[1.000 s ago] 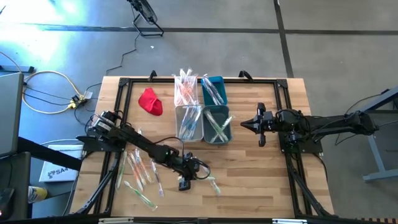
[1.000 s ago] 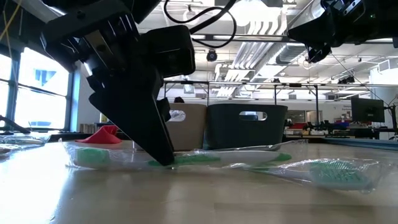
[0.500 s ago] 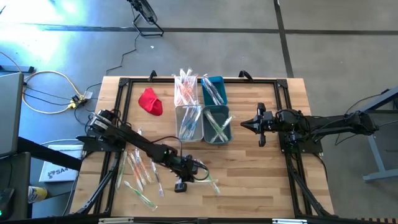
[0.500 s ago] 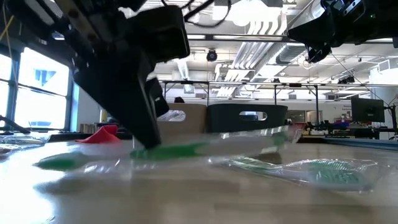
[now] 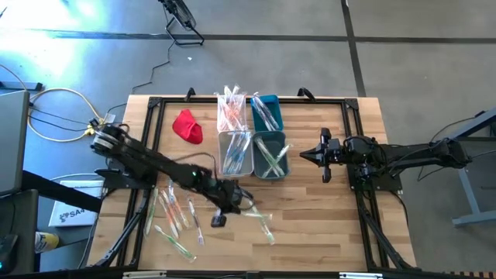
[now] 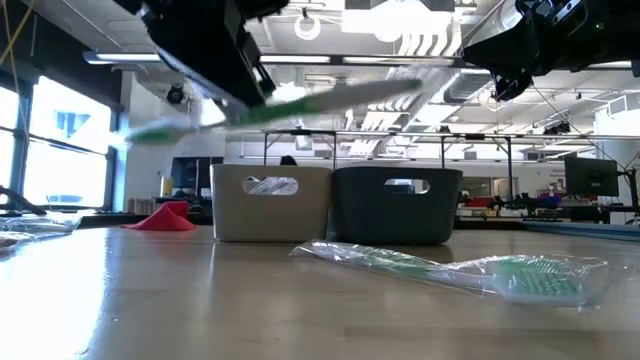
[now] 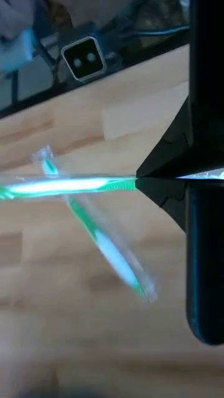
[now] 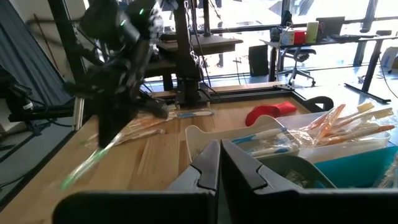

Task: Pick & Place Toothbrushes
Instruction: Put the green toothbrush into the blue bin

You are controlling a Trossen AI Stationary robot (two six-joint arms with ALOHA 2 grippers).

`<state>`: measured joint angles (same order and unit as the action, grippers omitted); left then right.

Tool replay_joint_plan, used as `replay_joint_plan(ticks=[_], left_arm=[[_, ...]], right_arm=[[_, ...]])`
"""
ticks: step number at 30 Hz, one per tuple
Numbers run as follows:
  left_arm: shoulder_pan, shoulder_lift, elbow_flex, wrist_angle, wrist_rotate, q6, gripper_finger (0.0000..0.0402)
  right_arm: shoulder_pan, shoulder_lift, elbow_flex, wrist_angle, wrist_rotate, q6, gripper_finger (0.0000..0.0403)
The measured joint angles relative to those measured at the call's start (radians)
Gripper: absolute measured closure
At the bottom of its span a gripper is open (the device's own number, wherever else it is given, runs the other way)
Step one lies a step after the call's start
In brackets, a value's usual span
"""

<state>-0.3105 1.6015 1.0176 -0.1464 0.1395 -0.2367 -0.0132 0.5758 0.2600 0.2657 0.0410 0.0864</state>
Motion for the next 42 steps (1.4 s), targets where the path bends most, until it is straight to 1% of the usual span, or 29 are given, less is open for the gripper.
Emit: replay_joint_plan(ticks=[5, 9, 13, 17, 20, 23, 26, 28, 31, 38, 40, 42], left_arm=[[0.097, -0.158, 0.000, -0.106, -0.003, 0.091, 0.0401], [0.185, -0.266, 0.002, -0.126, -0.003, 0.174, 0.0401], [0.299, -0.328, 0.001, -0.095, -0.002, 0.241, 0.0401], [0.435, -0.346, 0.001, -0.006, 0.007, 0.260, 0.0401], [0.531, -0.346, 0.001, 0.068, 0.058, 0.251, 0.0401], [0.600, -0.346, 0.001, 0.125, 0.135, 0.233, 0.0401], [0.644, -0.346, 0.001, 0.169, 0.206, 0.204, 0.0401], [0.662, -0.346, 0.001, 0.202, 0.247, 0.187, 0.0401], [0.665, -0.343, 0.001, 0.214, 0.269, 0.180, 0.0401], [0.663, -0.333, 0.001, 0.225, 0.271, 0.180, 0.0401], [0.656, -0.326, 0.001, 0.222, 0.270, 0.180, 0.0401], [0.656, -0.326, 0.001, 0.225, 0.271, 0.181, 0.0401]], right_arm=[[0.000, 0.001, 0.000, 0.001, 0.000, 0.000, 0.0396], [0.000, 0.005, 0.000, 0.001, 0.001, 0.000, 0.0396], [0.000, 0.023, 0.000, 0.036, 0.002, -0.012, 0.0396], [0.000, 0.068, 0.000, 0.120, 0.004, -0.095, 0.0396], [0.000, 0.111, -0.001, 0.224, 0.022, -0.152, 0.0396], [0.000, 0.161, -0.001, 0.341, 0.050, -0.148, 0.0396], [0.000, 0.217, -0.001, 0.444, 0.111, -0.130, 0.0396], [-0.001, 0.259, 0.000, 0.500, 0.124, -0.127, 0.0390], [-0.001, 0.335, 0.000, 0.588, 0.132, -0.114, 0.0360], [0.000, 0.546, 0.016, 0.868, 0.151, -0.105, 0.0234], [-0.001, 0.609, 0.041, 0.914, 0.147, -0.106, 0.0206], [-0.002, 0.673, 0.077, 0.934, 0.147, -0.106, 0.0186]])
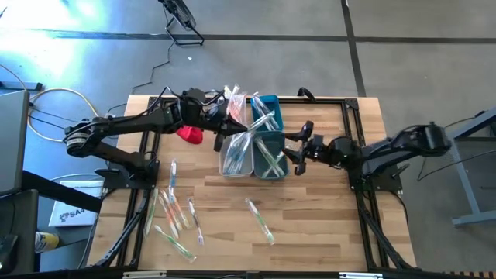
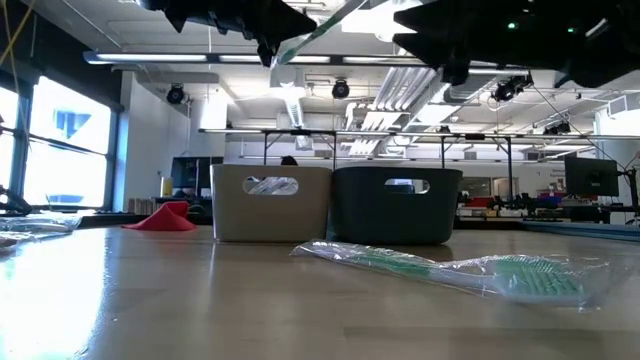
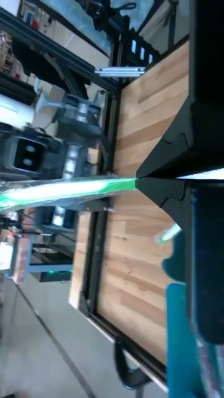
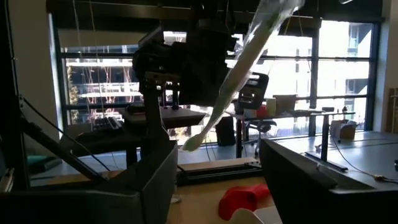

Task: Pick & Place Toothbrushes
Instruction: Put the green toothbrush into the blue bin

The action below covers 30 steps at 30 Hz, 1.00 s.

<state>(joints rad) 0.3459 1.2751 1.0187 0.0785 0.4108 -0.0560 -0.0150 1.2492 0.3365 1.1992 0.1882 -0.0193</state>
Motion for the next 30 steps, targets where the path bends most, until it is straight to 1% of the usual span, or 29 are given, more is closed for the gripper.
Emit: replay_joint_plan(ticks=[3, 6, 9, 11, 14, 21, 25, 30], left_arm=[[-0.011, -0.001, 0.000, 0.004, 0.001, 0.021, 0.0401], [-0.014, -0.001, 0.000, 0.004, 0.001, 0.037, 0.0401], [-0.013, -0.001, 0.000, 0.003, 0.001, 0.032, 0.0401], [-0.013, -0.001, 0.000, 0.002, 0.001, 0.026, 0.0401], [-0.013, 0.006, 0.000, -0.001, 0.000, 0.026, 0.0401], [-0.014, 0.016, 0.000, -0.005, 0.005, 0.026, 0.0401], [-0.014, 0.033, 0.001, 0.007, 0.012, 0.026, 0.0401], [-0.014, 0.067, 0.000, 0.030, 0.007, 0.025, 0.0401]], right_arm=[[-0.014, 0.096, 0.075, 0.003, 0.022, 0.006, 0.0172], [-0.050, 0.190, 0.153, 0.002, 0.019, 0.044, 0.0170], [-0.086, 0.259, 0.222, 0.001, -0.040, 0.090, 0.0175], [-0.108, 0.285, 0.254, 0.002, -0.102, 0.114, 0.0179], [-0.131, 0.299, 0.280, 0.001, -0.171, 0.148, 0.0183], [-0.155, 0.299, 0.306, 0.001, -0.201, 0.154, 0.0187], [-0.158, 0.299, 0.314, 0.003, -0.269, 0.150, 0.0188], [-0.157, 0.299, 0.314, 0.002, -0.271, 0.150, 0.0189]])
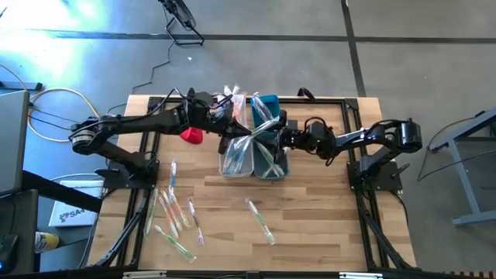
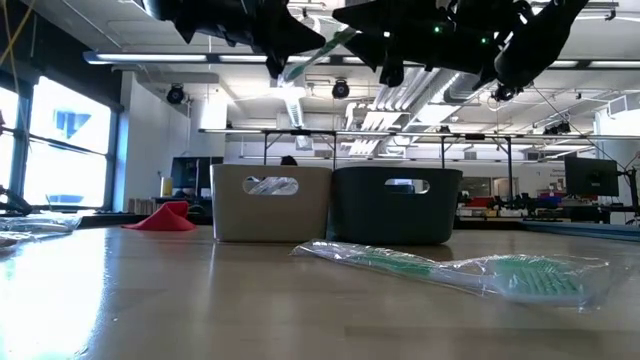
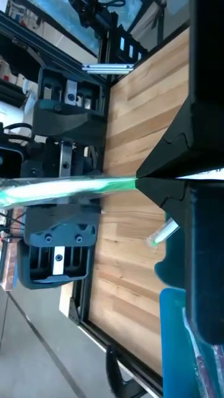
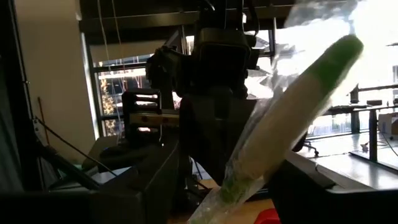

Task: Pick & Place Toothbrushes
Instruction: Put the green toothbrush into the blue bin

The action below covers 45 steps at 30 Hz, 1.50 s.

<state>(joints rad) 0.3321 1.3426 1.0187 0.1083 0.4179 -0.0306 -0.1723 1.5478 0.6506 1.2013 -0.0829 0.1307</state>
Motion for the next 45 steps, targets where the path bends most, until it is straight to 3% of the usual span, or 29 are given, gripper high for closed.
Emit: replay_joint_plan(ticks=[3, 12, 18, 33, 45], left_arm=[[0.000, 0.014, 0.000, 0.013, 0.000, 0.000, 0.0401], [0.000, 0.016, 0.000, 0.026, 0.000, 0.000, 0.0401], [0.000, 0.016, 0.000, 0.025, 0.001, -0.001, 0.0401], [0.002, 0.016, 0.000, 0.024, -0.020, 0.003, 0.0396], [0.002, 0.007, 0.000, 0.021, -0.039, 0.061, 0.0283]], right_arm=[[-0.001, 0.000, 0.000, -0.010, 0.002, 0.003, 0.0208], [0.000, 0.000, 0.000, -0.045, 0.002, 0.001, 0.0328], [0.000, 0.000, 0.000, -0.046, 0.010, 0.000, 0.0380], [-0.001, -0.001, 0.000, -0.047, 0.019, 0.004, 0.0386], [0.000, -0.002, -0.001, -0.076, 0.012, 0.008, 0.0386]])
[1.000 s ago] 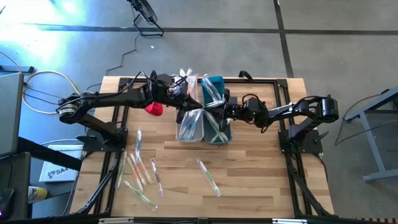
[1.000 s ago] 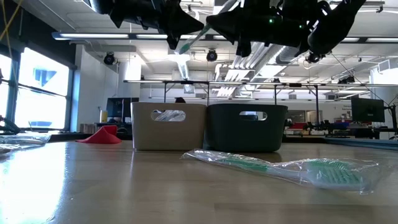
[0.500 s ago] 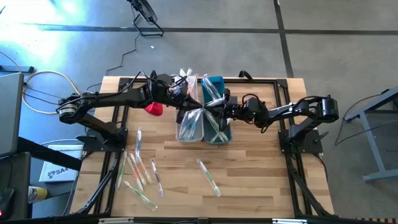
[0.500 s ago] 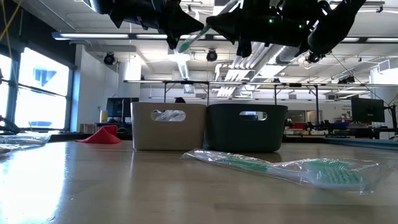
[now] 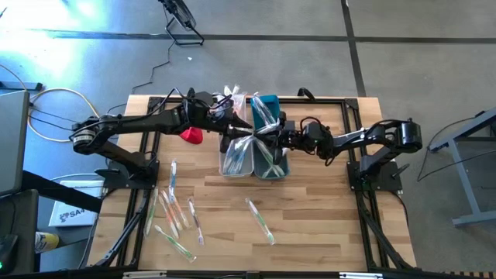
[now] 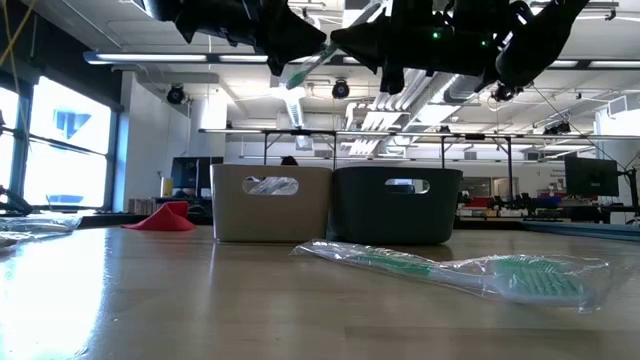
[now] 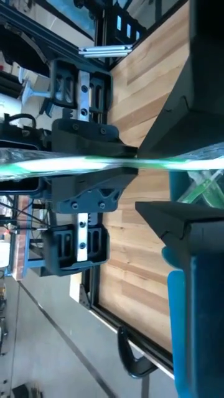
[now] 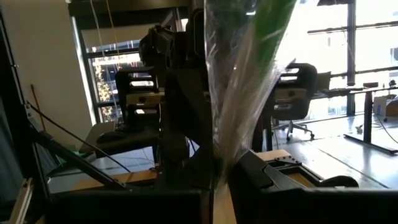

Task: Pick & Place Toothbrushes
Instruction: Put the green toothbrush into the blue bin

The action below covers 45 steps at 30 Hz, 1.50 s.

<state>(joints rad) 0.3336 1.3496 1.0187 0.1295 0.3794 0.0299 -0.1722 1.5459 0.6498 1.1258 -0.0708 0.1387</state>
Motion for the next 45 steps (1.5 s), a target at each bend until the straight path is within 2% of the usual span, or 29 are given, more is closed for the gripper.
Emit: replay_joint_plan(ticks=[5, 10, 16, 20, 27, 45], left_arm=[[0.008, -0.012, 0.000, -0.006, -0.003, 0.001, 0.0277], [0.033, -0.054, 0.002, -0.020, -0.016, 0.000, 0.0277], [0.073, -0.128, 0.002, -0.119, -0.016, 0.000, 0.0277], [0.073, -0.152, 0.002, -0.172, -0.019, -0.008, 0.0277], [0.072, -0.156, 0.002, -0.222, -0.022, -0.008, 0.0277], [0.072, -0.155, 0.002, -0.270, -0.045, 0.016, 0.0277]], right_arm=[[0.000, -0.057, 0.000, -0.093, 0.020, -0.001, 0.0386], [-0.001, -0.152, 0.000, -0.282, 0.100, 0.003, 0.0386], [0.001, -0.277, 0.000, -0.584, 0.182, 0.097, 0.0386], [0.001, -0.302, 0.000, -0.730, 0.197, 0.178, 0.0385], [0.000, -0.266, 0.000, -0.855, 0.161, 0.345, 0.0385], [-0.001, -0.036, 0.000, -0.843, 0.019, 0.575, 0.0384]])
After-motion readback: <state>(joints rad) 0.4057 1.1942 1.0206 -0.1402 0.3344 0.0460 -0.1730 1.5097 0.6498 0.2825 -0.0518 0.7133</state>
